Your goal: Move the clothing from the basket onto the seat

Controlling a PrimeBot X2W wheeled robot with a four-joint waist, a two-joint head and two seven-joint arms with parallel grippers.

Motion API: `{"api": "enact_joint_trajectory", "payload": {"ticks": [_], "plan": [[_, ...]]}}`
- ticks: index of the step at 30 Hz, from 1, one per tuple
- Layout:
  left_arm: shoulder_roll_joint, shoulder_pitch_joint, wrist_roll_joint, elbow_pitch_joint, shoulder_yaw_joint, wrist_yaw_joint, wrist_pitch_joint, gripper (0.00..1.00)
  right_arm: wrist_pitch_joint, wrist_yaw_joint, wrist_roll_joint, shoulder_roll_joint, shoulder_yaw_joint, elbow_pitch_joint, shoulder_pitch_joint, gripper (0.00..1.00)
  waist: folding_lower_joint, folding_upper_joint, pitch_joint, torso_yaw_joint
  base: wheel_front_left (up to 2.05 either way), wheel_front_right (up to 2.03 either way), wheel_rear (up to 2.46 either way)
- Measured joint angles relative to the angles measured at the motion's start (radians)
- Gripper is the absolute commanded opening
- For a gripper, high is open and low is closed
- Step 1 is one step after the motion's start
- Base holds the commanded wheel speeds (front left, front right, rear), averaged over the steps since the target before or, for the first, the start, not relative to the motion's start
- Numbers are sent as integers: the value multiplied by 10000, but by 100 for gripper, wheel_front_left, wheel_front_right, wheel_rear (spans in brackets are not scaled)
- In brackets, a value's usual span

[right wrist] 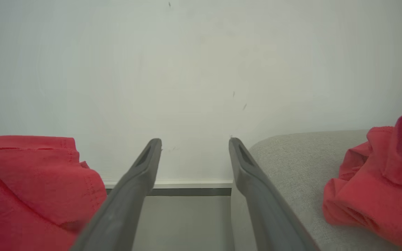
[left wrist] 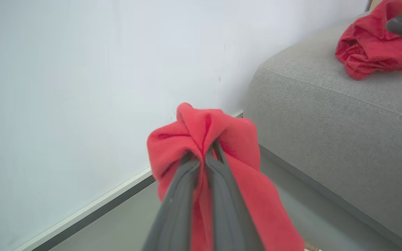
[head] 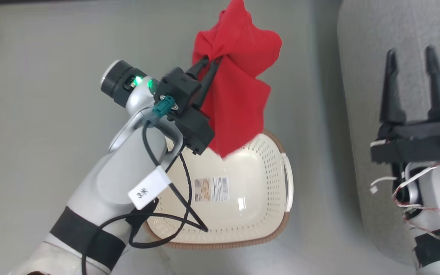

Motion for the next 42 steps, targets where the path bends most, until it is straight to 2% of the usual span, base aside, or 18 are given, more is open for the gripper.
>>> {"api": "enact_joint_trajectory", "payload": {"ticks": [13, 20, 27, 34, 42], "plan": [[84, -1, -629, -194, 314, -180, 0, 0, 2, 435, -4, 167, 330, 1235, 861, 100, 0, 0, -1863, 181, 0, 0, 0], [54, 130, -744, -184, 253, -257, -2, 0, 2, 984, -140, 476, 1093, 1894, 1110, 100, 1, -1, -2788, 234, 0, 0, 0], [-21, 481, -1058, -194, -46, -318, -2, 0, 2, 1352, -270, 757, 1939, 2673, 1195, 100, 0, -1, -3716, 278, 0, 0, 0], [-81, 803, -1275, -267, -376, -341, -2, 0, 4, 1540, -140, 746, 2330, 3593, 1472, 100, 1, -1, -4631, 378, 0, 0, 0], [-90, 1146, -1651, -742, -685, -353, 111, 0, 4, 1624, 688, 815, 2878, 4174, 1750, 100, 0, -1, -5612, 572, 0, 0, 0]]}}
